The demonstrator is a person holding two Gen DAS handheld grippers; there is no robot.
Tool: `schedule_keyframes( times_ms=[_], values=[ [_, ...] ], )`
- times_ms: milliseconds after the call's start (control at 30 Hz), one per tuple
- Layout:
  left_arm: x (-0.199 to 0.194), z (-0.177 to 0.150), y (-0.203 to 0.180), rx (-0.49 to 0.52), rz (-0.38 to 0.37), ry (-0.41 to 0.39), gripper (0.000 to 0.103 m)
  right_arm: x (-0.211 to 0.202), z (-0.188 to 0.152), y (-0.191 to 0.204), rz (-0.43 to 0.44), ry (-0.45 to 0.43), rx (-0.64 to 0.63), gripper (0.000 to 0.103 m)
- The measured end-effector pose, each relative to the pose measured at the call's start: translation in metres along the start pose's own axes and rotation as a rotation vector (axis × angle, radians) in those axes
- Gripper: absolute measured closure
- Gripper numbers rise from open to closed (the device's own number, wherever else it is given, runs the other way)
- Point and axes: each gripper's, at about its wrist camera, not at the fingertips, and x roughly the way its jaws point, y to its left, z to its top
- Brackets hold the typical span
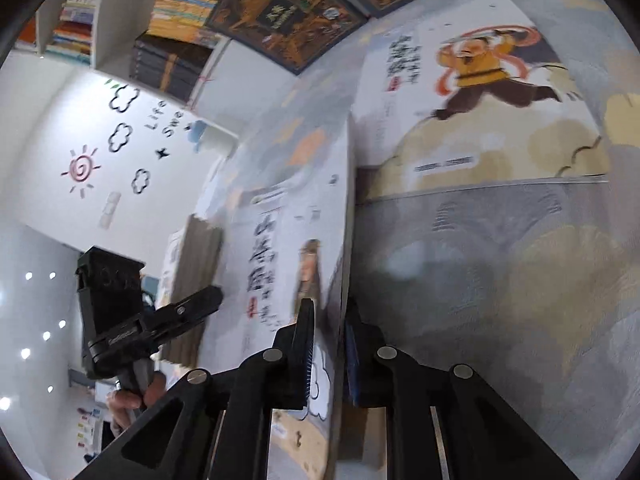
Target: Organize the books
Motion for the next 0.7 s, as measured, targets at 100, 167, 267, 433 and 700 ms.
schedule_keyframes(
  times_ms=[100, 167, 267, 433, 700],
  values=[
    [-0.004, 0.0, -0.007, 0.02, -0.013, 0.005, 0.079, -0.004, -0.003, 0.013, 0.011, -0.001, -0.015, 0.088],
    [-0.006, -0.001, -0.011, 0.038, 0.009, -0.002, 0.079, -0.006, -0.007, 0.025, -0.026, -0.01, -0.048, 0.088],
    [-0.009, -0.001, -0.012, 0.045, 0.02, -0.007, 0.079, -0.01, -0.009, 0.037, -0.014, -0.016, -0.059, 0.088],
    [-0.019, 0.0, -0.014, 0.047, 0.015, -0.018, 0.079, -0.014, -0.012, 0.058, -0.039, -0.033, -0.096, 0.088],
    [-0.045, 0.003, -0.016, 0.075, 0.025, -0.053, 0.079, -0.015, -0.016, 0.087, -0.054, -0.046, -0.138, 0.088]
  ],
)
